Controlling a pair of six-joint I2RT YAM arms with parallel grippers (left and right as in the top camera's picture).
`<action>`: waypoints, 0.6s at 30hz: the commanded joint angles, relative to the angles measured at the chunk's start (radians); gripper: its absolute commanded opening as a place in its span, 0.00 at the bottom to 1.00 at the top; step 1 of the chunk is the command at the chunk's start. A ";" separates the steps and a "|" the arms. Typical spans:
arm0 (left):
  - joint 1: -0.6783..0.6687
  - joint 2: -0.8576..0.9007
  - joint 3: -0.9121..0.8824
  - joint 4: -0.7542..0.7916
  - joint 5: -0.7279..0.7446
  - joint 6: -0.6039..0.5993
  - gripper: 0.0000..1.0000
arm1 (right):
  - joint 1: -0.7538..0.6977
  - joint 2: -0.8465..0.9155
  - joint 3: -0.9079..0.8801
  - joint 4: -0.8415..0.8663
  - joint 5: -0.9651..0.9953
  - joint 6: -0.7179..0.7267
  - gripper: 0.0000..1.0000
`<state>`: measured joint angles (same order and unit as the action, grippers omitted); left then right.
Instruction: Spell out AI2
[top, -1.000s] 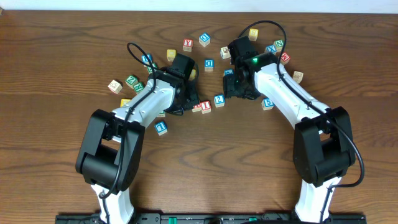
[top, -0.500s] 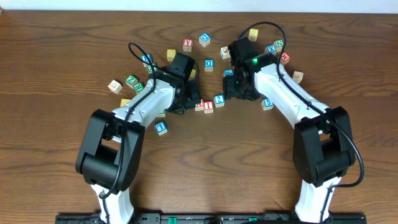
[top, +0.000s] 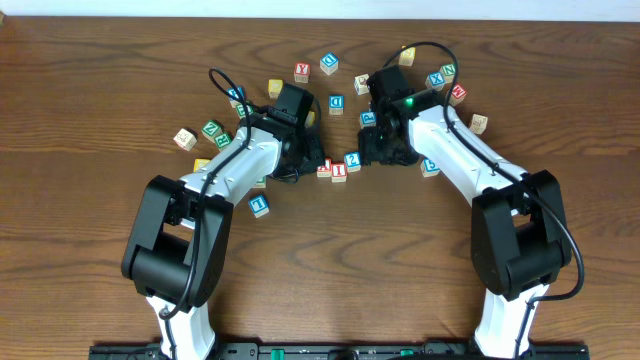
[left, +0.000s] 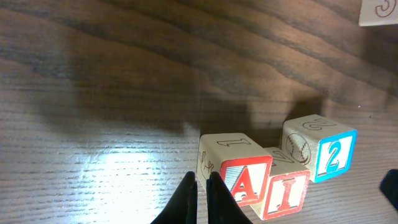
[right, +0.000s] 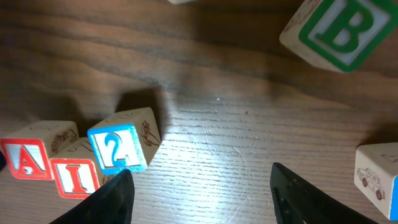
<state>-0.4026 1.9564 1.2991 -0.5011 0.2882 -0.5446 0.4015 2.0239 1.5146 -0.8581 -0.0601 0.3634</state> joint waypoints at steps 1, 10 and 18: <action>-0.010 0.000 -0.002 0.007 0.012 0.018 0.08 | -0.001 -0.008 -0.017 0.003 -0.014 0.003 0.65; -0.016 0.000 -0.002 0.017 0.013 0.017 0.07 | 0.000 -0.008 -0.021 0.004 -0.023 0.003 0.64; 0.008 -0.013 0.001 0.010 0.014 0.063 0.08 | -0.001 -0.018 -0.016 0.010 -0.042 0.003 0.52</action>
<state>-0.4129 1.9564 1.2991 -0.4873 0.2909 -0.5228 0.4015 2.0239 1.4971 -0.8490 -0.0837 0.3630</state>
